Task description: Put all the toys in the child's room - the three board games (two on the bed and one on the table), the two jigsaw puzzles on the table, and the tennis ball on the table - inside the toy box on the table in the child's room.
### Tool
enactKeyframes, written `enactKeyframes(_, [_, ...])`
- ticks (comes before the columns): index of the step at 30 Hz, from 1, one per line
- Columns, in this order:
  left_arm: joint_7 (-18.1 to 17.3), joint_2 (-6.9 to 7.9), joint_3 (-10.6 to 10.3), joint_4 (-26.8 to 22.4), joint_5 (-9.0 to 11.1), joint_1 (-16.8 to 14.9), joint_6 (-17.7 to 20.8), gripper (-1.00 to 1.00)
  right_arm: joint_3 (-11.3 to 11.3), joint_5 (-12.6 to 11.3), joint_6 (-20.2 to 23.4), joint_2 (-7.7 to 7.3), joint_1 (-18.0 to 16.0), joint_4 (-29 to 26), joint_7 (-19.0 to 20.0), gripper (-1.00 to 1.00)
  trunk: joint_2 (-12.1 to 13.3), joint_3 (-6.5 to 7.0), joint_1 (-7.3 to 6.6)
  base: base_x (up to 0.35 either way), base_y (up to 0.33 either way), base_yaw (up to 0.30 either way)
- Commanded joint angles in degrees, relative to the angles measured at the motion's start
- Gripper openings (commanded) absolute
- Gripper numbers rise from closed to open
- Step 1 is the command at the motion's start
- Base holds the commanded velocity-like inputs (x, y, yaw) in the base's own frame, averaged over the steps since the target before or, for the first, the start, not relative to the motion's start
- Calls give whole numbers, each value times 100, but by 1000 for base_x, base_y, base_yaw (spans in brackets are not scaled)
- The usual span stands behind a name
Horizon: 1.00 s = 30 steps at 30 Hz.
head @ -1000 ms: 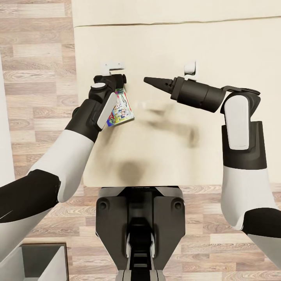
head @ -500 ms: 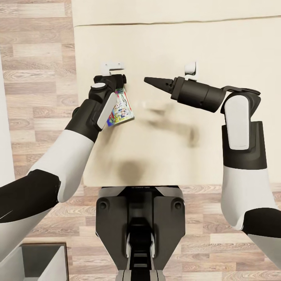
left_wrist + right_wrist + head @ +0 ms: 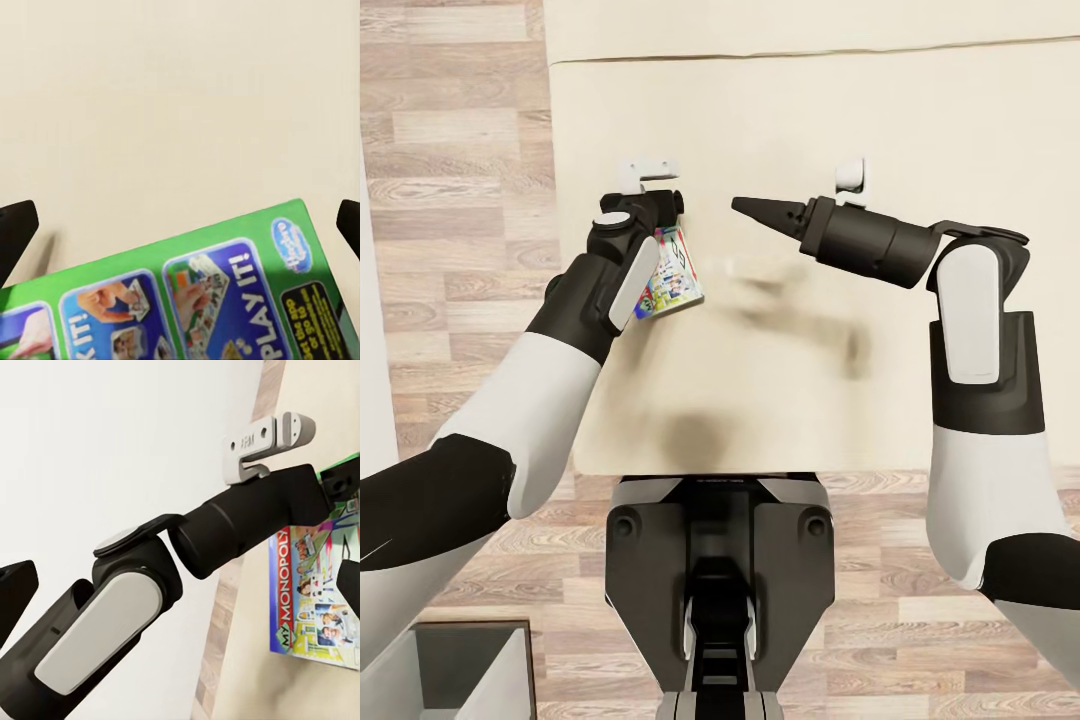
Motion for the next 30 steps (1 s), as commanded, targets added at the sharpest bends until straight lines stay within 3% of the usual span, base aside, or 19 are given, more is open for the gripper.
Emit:
enactKeyframes(1, [46, 0, -11, -6, 55, -3, 13, 100, -1, 46, 10, -3, -2, 0, 47, 100, -9, -6, 4, -1, 0, 0])
enactKeyframes(30, [52, 0, -14, -18, 60, -3, 34, 100, -5, 48, 10, -3, 7, 1, -121, 100, -9, -6, 4, -59, 0, 0])
